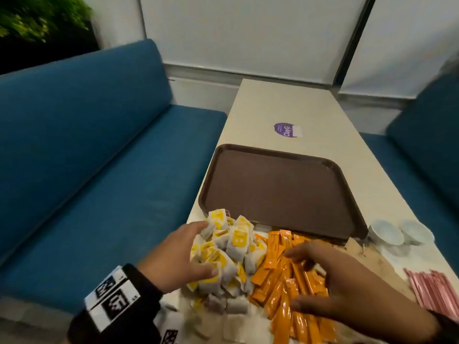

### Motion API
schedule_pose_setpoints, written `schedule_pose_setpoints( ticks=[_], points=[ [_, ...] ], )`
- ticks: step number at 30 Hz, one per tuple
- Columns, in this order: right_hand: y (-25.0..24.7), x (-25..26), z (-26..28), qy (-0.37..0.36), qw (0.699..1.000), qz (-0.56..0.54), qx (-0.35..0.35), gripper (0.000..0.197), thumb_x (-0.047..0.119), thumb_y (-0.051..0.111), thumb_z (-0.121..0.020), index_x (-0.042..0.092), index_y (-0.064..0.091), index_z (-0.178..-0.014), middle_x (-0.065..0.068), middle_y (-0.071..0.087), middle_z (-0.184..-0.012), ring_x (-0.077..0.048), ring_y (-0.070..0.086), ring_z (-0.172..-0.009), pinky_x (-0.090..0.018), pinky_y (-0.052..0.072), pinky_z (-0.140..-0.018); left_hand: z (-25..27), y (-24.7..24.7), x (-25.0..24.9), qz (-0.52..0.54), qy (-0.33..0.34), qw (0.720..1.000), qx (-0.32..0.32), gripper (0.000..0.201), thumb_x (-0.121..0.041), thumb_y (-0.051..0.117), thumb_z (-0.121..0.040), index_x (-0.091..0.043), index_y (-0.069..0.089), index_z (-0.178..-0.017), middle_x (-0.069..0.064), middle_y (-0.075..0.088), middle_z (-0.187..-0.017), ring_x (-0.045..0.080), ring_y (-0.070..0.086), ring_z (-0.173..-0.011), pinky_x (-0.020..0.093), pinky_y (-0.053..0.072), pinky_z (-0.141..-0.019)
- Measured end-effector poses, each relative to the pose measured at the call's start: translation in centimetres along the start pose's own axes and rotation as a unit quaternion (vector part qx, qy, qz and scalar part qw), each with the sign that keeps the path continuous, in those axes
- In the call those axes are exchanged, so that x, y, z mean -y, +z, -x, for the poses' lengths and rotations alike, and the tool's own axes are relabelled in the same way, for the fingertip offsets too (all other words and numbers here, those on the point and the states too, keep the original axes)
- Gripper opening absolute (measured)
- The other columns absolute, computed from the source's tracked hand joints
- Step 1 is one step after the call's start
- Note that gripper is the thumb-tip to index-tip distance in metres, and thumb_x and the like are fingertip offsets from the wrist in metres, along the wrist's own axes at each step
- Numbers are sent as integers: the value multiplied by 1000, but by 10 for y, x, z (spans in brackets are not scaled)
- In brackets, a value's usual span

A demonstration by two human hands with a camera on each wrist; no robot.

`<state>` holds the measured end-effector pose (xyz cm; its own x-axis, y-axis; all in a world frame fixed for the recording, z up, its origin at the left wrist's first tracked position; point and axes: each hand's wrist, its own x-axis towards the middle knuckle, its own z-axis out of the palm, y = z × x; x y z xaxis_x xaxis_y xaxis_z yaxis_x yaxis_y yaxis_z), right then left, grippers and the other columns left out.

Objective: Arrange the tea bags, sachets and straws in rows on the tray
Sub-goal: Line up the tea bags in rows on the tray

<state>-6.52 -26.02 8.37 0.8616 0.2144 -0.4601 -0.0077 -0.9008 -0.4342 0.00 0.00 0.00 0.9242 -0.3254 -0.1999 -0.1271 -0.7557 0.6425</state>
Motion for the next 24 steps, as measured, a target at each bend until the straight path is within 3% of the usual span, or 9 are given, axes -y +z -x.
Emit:
schedule_pose_setpoints(
  ticks=[2,5,8,12,18,22,24],
  points=[
    [0,18,-32,-50,998,11,-22,67,54,75,-66,58,30,-116,38,30,-114,12,36,-107,-5,36,-83,-10,8,-1,-62,1,998,27,100,-47,76,-67,-30,15,-146,-10,26,-146,11,30,-134,26,32,-107],
    [16,29,-85,-93,992,74,-40,97,47,81,-63,41,24,-141,15,32,-135,-7,33,-126,-27,39,-103,-19,26,3,-144,-15,987,65,114,-48,76,-62,-29,3,-148,-4,19,-149,19,28,-135,34,33,-108],
    [29,29,-120,-73,990,114,-36,107,45,84,-59,34,20,-145,2,32,-135,-21,34,-127,-38,42,-101,-21,42,12,-180,-40,981,65,117,-43,75,-63,-29,-5,-147,-1,22,-145,24,33,-130,38,37,-105],
    [40,31,-137,-56,987,148,-14,95,44,83,-62,29,30,-139,-2,35,-127,-24,37,-122,-42,47,-96,-20,48,7,-196,-54,978,39,104,-35,68,-73,-29,-5,-147,1,31,-134,24,38,-118,35,39,-99],
    [44,33,-138,-83,985,148,-12,82,51,80,-64,26,39,-129,-2,37,-122,-21,38,-115,-38,48,-91,-24,46,2,-89,-72,992,54,94,-28,71,-73,-28,10,-146,4,36,-128,22,45,-117,29,42,-94],
    [41,33,-140,-85,990,114,-12,57,29,74,-76,22,46,-126,-4,39,-121,-24,42,-113,-38,49,-88,-26,46,6,-21,-72,997,26,87,-25,70,-70,-30,21,-142,2,41,-123,19,50,-110,26,44,-88],
    [39,31,-141,-97,990,94,-26,44,20,68,-80,17,52,-121,-5,44,-115,-25,48,-109,-33,47,-79,-27,45,8,13,-62,998,8,79,-25,70,-64,-31,33,-134,-1,46,-118,16,52,-103,25,46,-85]
  ],
)
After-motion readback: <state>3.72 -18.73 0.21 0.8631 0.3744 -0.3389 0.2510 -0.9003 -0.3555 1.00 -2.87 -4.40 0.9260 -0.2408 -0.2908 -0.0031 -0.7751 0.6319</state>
